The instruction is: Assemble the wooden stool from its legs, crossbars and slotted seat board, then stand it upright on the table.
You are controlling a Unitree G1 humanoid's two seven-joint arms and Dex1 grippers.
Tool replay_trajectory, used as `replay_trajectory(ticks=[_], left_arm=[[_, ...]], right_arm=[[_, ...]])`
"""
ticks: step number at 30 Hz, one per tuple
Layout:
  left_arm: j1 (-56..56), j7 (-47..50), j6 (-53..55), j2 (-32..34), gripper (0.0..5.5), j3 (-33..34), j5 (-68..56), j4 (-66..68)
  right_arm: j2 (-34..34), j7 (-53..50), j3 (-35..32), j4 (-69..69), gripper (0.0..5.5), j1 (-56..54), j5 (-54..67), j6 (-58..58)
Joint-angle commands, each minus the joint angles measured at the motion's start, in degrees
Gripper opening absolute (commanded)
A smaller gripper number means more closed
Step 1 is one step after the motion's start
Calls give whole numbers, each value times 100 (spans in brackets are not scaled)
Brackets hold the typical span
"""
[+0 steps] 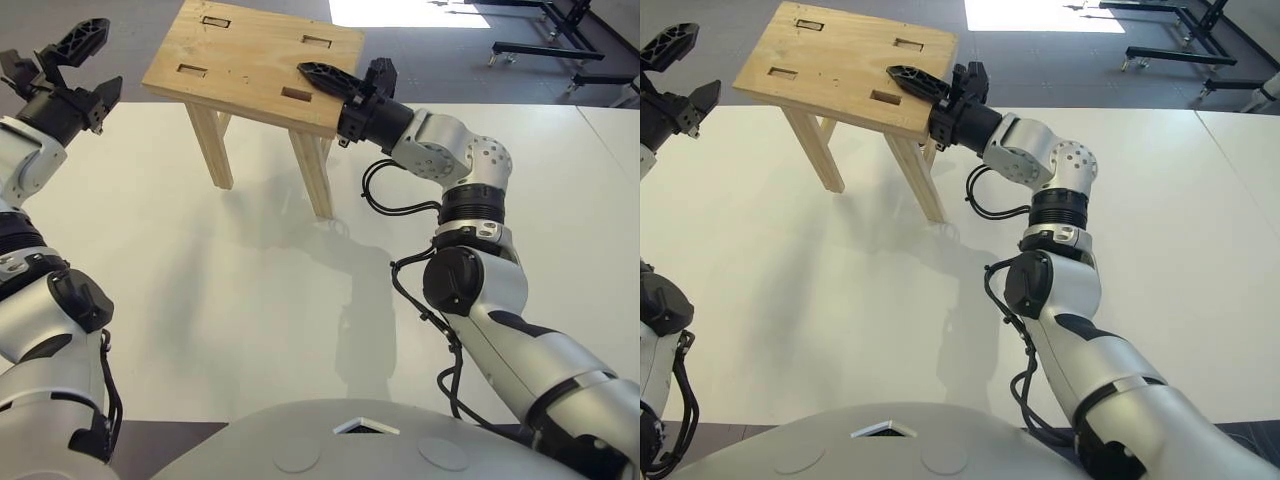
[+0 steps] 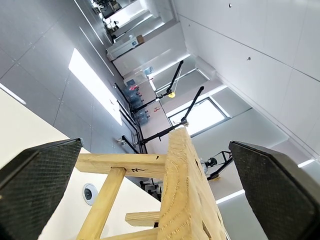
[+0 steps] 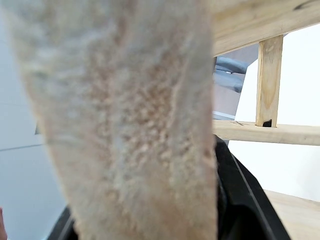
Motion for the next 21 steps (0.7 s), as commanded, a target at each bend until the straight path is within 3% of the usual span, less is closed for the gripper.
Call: replay_trajectory(ticks=[1, 8, 21], left_arm=[[75, 136, 107, -212, 536, 93, 92, -195], [211, 332, 167, -440, 536, 242, 90, -441], [305, 883, 373, -803, 536, 455, -152, -1130]], right_arm=[[10, -466, -146, 414, 173, -76, -191, -360], [-104, -570, -197, 938, 173, -112, -513, -757], [-121, -460, 152, 678, 173, 408, -1025, -573]])
